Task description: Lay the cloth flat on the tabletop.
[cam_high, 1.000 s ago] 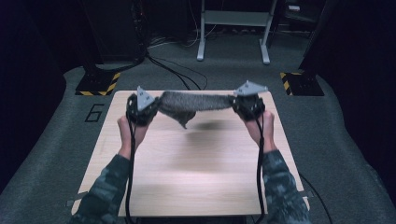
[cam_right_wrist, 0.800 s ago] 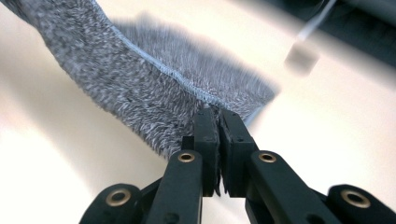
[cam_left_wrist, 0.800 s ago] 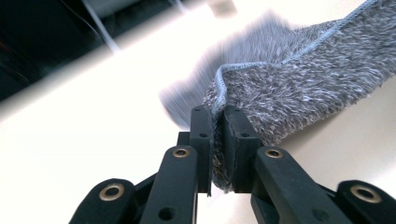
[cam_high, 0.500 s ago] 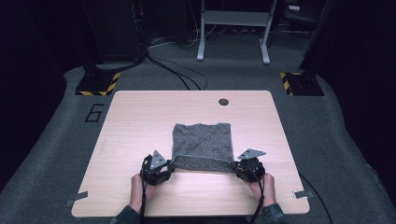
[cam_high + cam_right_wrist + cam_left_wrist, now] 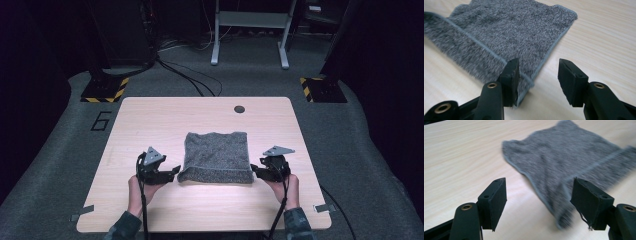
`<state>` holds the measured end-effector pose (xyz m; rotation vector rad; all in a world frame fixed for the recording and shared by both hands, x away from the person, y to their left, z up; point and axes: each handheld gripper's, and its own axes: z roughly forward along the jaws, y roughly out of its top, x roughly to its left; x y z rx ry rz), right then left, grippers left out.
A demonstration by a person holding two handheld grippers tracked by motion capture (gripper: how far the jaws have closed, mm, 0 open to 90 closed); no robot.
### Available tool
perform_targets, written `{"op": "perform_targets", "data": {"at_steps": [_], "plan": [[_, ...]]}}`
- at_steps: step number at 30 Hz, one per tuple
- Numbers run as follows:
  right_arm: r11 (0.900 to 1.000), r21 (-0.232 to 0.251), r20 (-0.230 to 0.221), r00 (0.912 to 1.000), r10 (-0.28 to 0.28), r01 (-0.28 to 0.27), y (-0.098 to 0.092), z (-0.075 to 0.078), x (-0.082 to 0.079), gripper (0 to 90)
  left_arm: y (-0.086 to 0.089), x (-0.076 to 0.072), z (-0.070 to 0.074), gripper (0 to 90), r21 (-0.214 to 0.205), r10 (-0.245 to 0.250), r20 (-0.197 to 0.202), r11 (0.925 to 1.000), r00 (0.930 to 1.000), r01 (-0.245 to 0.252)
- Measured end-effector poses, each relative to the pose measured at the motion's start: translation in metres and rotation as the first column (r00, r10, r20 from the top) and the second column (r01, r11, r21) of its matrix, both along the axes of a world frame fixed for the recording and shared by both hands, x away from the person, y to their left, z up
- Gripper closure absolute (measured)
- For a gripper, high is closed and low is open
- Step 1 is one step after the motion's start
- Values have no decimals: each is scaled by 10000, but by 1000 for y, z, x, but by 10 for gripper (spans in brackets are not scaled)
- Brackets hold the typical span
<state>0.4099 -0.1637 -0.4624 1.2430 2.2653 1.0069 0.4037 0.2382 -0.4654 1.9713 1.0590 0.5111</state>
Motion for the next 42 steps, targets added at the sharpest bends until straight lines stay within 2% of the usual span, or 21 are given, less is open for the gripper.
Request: {"op": "perform_targets", "data": {"at_steps": [1, 3, 4, 5, 9, 11, 12, 13, 15, 16, 18, 25, 27, 29, 32, 33, 38, 42], "plan": [[9999, -113, -126, 9999, -110, 109, 5, -2, 7, 517, -2, 6, -1, 283, 20, 127, -131, 9999, 9998, -127], [9991, -389, -266, 9995, -174, 164, 13, -6, 18, 534, -6, 17, -6, 283, 315, 367, -210, 9989, 9991, -360], [9988, -451, -289, 9994, -210, 197, 16, -9, 23, 548, -8, 22, -8, 283, 462, 376, -381, 9983, 9986, -358], [9980, -598, -316, 9992, -244, 225, 19, -12, 28, 558, -11, 25, -12, 283, 811, 456, -358, 9958, 9983, -425], [9947, -989, -784, 9963, -349, 271, 28, -26, 42, 532, -19, 38, -25, 286, 1154, 151, -1052, 9933, 9943, -29], [9937, -1101, -990, 9946, -317, 208, 30, -30, 44, 502, -24, 40, -31, 283, 1089, 111, -1264, 9940, 9919, 27], [9931, -1155, -1055, 9939, -320, 198, 32, -31, 42, 493, -24, 39, -33, 283, 1144, -82, -1406, 9931, 9900, 244], [9920, -1248, -969, 9949, -292, 169, 32, -31, 41, 486, -25, 38, -35, 275, 1105, -178, -1425, 9933, 9896, 337], [9920, -1261, -1111, 9937, -142, 1, 31, -29, 37, 468, -25, 35, -36, 267, 1171, -444, -1473, 9912, 9881, 620], [9920, -1258, -1096, 9939, -71, -68, 31, -29, 34, 467, -27, 32, -37, 265, 1053, -409, -1428, 9928, 9889, 563], [9906, -1348, -1145, 9934, 52, -208, 31, -27, 29, 456, -27, 27, -36, 261, 1012, -611, -1422, 9920, 9879, 759], [9889, -1417, -889, 9955, 331, -455, 33, -25, 8, 454, -28, 9, -35, 247, 1037, -915, -1275, 9890, 9876, 1050], [9894, -1373, -884, 9955, 344, -464, 32, -24, 1, 453, -27, 4, -35, 244, 1176, -960, -1212, 9869, 9880, 1104], [9882, -1439, -729, 9964, 430, -532, 32, -24, -6, 451, -25, -1, -36, 240, 1309, -1057, -1317, 9837, 9856, 1229], [9875, -1501, -663, 9970, 389, -485, 30, -23, -17, 438, -23, -8, -38, 234, 1300, -1117, -1387, 9830, 9840, 1299], [9869, -1541, -680, 9970, 376, -477, 28, -23, -20, 433, -21, -10, -38, 234, 1316, -1150, -1300, 9825, 9848, 1320], [9852, -1660, -691, 9971, 323, -434, 17, -22, -28, 395, -7, -11, -31, 216, 881, -955, -1177, 9904, 9884, 1062], [9903, -1386, -575, 9983, 13, -93, 9, -13, -25, 372, -9, -6, -23, 186, 527, -1016, -930, 9929, 9905, 1068]]}}
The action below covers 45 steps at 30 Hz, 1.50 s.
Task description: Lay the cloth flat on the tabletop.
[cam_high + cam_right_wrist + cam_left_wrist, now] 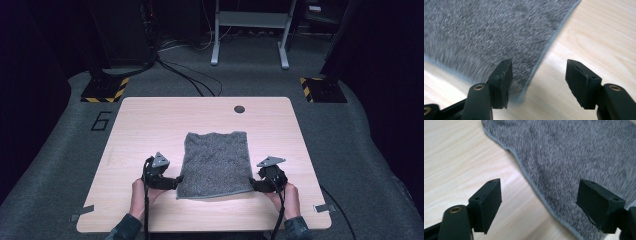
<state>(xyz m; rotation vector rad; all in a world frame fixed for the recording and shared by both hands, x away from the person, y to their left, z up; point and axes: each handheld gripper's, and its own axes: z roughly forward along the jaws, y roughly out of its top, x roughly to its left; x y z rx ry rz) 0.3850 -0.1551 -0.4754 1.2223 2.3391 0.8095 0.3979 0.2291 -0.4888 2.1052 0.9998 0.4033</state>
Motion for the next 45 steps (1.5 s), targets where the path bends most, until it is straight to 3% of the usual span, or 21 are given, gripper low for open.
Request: {"op": "perform_targets", "data": {"at_steps": [4, 8, 12, 14, 19, 22, 27, 45], "plan": [[9999, 158, 228, 9997, -55, 51, -1, 11, 3, 368, -11, 6, 4, 161, -129, -265, 101, 9996, 9996, 266], [9993, 301, 231, 9995, 200, -207, 5, 13, 11, 328, -27, 17, 2, 154, -212, -630, 108, 9978, 9980, 632], [9973, 495, 42, 9985, 550, -551, 23, 5, 27, 205, -43, 35, -2, 151, -113, -1286, -199, 9917, 9915, 1284], [9952, 524, -97, 9965, 832, -826, 33, 0, 36, 155, -48, 43, -7, 148, -60, -1260, -223, 9920, 9918, 1259], [9919, 359, -425, 9914, 1235, -1220, 51, -18, 52, 97, -51, 53, -22, 137, 84, -1132, -790, 9934, 9904, 1142], [9921, 265, -643, 9902, 1240, -1225, 54, -26, 55, 79, -48, 51, -28, 124, -44, -1078, -1056, 9941, 9885, 1080], [9931, 182, -975, 9883, 1173, -1161, 51, -37, 53, 77, -46, 45, -31, 122, -117, -1005, -958, 9949, 9903, 999], [9944, 358, -681, 9925, 1020, -997, 37, -42, 19, 77, -42, 23, -32, 118, -232, -1004, -878, 9948, 9911, 988]]}}
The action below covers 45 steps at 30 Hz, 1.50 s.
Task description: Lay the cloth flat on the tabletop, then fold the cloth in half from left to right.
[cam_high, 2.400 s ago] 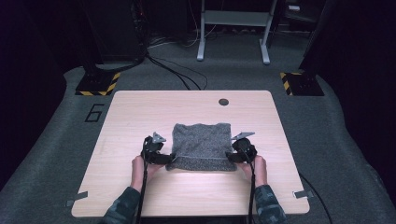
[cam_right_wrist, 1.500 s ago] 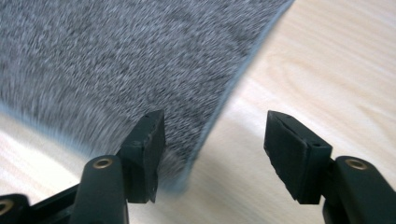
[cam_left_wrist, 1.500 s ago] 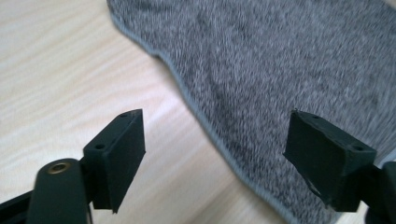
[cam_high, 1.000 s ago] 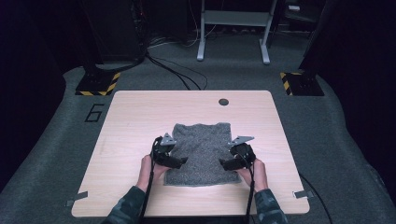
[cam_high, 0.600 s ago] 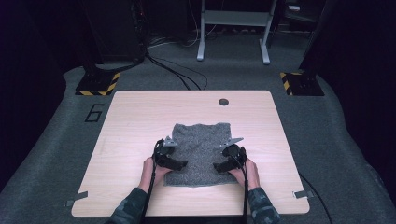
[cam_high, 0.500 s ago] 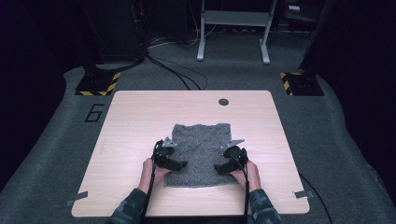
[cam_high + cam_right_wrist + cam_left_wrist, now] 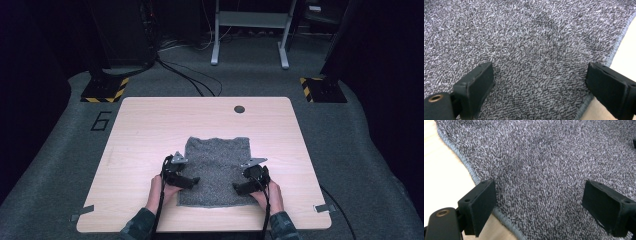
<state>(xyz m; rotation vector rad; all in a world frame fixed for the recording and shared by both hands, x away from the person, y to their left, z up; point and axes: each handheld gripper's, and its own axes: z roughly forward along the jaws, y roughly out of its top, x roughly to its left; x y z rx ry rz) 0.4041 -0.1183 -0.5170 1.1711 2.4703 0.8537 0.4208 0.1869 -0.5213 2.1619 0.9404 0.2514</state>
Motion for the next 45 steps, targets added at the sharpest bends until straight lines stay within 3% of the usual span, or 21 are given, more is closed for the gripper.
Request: {"op": "perform_targets", "data": {"at_steps": [8, 12, 16, 20, 25, 28, 31, 35, 39, 42, 45], "plan": [[10000, 7, 84, 9999, 79, -79, 0, 1, -6, 79, 0, -7, 1, 95, -305, 18, -197, 9995, 9998, -24], [9992, 392, 348, 9994, -28, 14, 1, 7, -10, 80, 5, -9, 7, 70, -447, 194, -37, 9988, 9998, -196], [9974, 709, 680, 9977, 37, -85, 8, 17, -18, 77, 14, -4, 14, 66, -759, 452, -13, 9961, 9990, -452], [9973, 610, 1033, 9941, 339, -403, 21, 23, -27, 62, 24, 4, 20, 60, -1004, 821, 63, 9916, 9966, -811], [9948, 790, 1150, 9919, 547, -640, 37, 26, -33, 64, 31, 14, 25, 58, -1320, 1206, -4, 9840, 9927, -1196], [9930, 780, 1138, 9903, 799, -891, 45, 26, -36, 65, 30, 19, 28, 63, -1179, 1314, 263, 9848, 9910, -1275], [9908, 947, 1082, 9904, 866, -970, 52, 25, -37, 66, 30, 26, 30, 65, -834, 1219, 317, 9894, 9920, -1189], [9877, 1008, 1039, 9886, 1087, -1192, 61, 26, -39, 67, 30, 37, 31, 68, -567, 1342, 441, 9897, 9900, -1316], [9839, 1037, 1058, 9852, 1348, -1458, 73, 27, -44, 71, 31, 49, 31, 65, -425, 1504, 410, 9880, 9878, -1487], [9823, 1115, 814, 9865, 1422, -1507, 85, 28, -49, 83, 30, 57, 32, 58, -346, 1534, 247, 9877, 9879, -1525], [9760, 1163, 850, 9809, 1748, -1840, 101, 26, -53, 102, 28, 66, 34, 68, -289, 1667, 337, 9857, 9854, -1658]]}}
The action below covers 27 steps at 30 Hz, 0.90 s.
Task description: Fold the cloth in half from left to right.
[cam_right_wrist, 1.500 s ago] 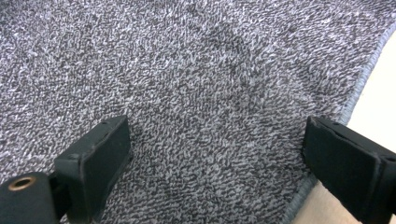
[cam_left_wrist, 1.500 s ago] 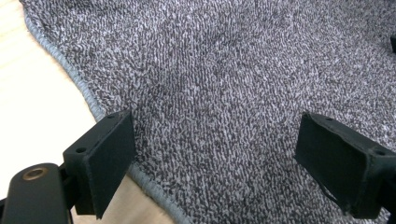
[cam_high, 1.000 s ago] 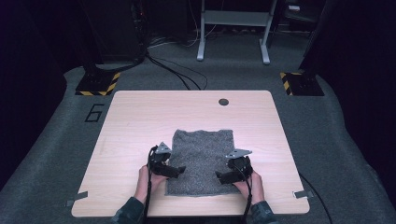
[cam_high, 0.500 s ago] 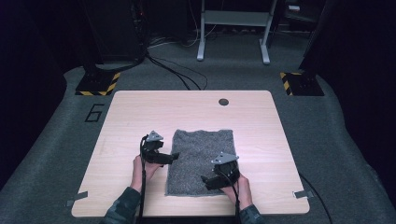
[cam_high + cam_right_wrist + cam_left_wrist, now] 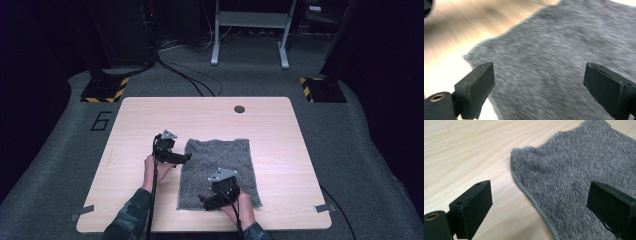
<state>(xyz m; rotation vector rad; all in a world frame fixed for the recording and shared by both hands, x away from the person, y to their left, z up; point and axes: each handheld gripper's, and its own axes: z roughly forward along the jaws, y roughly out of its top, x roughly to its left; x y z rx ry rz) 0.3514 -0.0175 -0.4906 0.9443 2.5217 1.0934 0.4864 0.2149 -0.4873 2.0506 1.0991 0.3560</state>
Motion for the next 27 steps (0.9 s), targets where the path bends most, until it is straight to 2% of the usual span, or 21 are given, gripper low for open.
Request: {"op": "perform_targets", "data": {"at_steps": [5, 8, 12, 13, 14, 18, 19, 20, 21, 23, 25, 27], "plan": [[9985, -219, 158, 9986, 501, -497, 30, -2, -9, 153, -5, 17, -1, 110, 235, 233, -4, 9995, 9997, -233], [9967, -246, 270, 9965, 786, -780, 45, -2, -14, 212, -9, 25, -5, 148, 362, 324, -14, 9988, 9995, -323], [9934, -217, 342, 9930, 1129, -1122, 62, -2, -20, 336, -15, 34, -13, 189, 627, 516, -90, 9967, 9986, -509], [9928, -200, 314, 9924, 1189, -1184, 65, -3, -21, 360, -15, 36, -15, 202, 785, 543, -99, 9955, 9985, -533], [9927, -184, 311, 9923, 1201, -1195, 69, -4, -21, 377, -16, 38, -17, 215, 662, 652, -125, 9957, 9978, -642], [9894, -377, 117, 9900, 1409, -1404, 79, -10, -22, 467, -20, 46, -22, 275, 738, 931, -193, 9931, 9955, -915], [9876, -445, 23, 9886, 1508, -1506, 80, -12, -21, 484, -20, 48, -23, 295, 892, 935, -141, 9918, 9955, -919], [9880, -460, 125, 9889, 1484, -1476, 83, -15, -21, 505, -21, 48, -24, 312, 933, 940, -98, 9913, 9955, -927], [9870, -570, 7, 9886, 1504, -1501, 84, -16, -21, 523, -22, 49, -26, 328, 975, 911, -204, 9913, 9956, -887], [9886, -620, -82, 9906, 1366, -1369, 87, -21, -22, 558, -25, 49, -28, 375, 1172, 866, -151, 9895, 9961, -843], [9856, -704, -3, 9881, 1540, -1536, 88, -23, -22, 595, -27, 49, -27, 418, 1137, 818, -139, 9903, 9966, -797], [9875, -732, -56, 9902, 1397, -1397, 90, -24, -23, 626, -30, 48, -27, 474, 1282, 675, 6, 9895, 9977, -670]]}}
